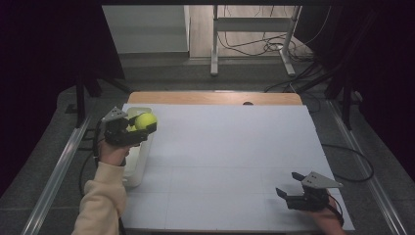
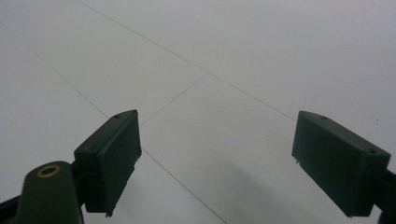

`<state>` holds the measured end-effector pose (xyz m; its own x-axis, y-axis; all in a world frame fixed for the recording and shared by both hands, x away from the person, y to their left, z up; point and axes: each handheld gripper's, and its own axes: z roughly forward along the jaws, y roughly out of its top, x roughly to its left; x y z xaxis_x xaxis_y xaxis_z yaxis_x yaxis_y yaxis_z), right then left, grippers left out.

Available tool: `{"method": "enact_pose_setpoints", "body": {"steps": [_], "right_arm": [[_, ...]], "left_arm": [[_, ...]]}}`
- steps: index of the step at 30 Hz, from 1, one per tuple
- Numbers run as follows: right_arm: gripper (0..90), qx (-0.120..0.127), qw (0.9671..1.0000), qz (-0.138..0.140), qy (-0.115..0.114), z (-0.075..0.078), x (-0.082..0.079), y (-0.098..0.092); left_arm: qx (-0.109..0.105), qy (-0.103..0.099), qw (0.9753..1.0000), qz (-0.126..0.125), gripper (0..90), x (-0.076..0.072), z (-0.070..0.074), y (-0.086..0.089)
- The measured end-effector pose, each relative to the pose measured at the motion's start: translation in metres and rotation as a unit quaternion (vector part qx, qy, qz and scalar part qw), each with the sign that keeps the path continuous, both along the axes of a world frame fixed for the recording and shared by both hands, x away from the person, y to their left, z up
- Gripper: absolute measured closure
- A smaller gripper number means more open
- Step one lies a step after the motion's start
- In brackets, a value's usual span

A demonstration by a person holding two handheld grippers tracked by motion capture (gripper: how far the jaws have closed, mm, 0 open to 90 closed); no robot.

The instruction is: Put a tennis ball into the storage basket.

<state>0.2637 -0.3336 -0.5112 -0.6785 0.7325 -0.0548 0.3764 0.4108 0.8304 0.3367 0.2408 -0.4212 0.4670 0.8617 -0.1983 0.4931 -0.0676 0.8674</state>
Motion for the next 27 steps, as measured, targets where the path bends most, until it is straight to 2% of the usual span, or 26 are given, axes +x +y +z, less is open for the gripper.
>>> {"method": "enact_pose_setpoints", "body": {"steps": [27], "right_arm": [[15.9, -0.002, 1.0000, -0.001, 0.001, 0.000, 0.000, 0.000]], "left_arm": [[0.000, 0.005, 0.9990, 0.043, 26.1, -0.009, -0.004, 0.031]]}}
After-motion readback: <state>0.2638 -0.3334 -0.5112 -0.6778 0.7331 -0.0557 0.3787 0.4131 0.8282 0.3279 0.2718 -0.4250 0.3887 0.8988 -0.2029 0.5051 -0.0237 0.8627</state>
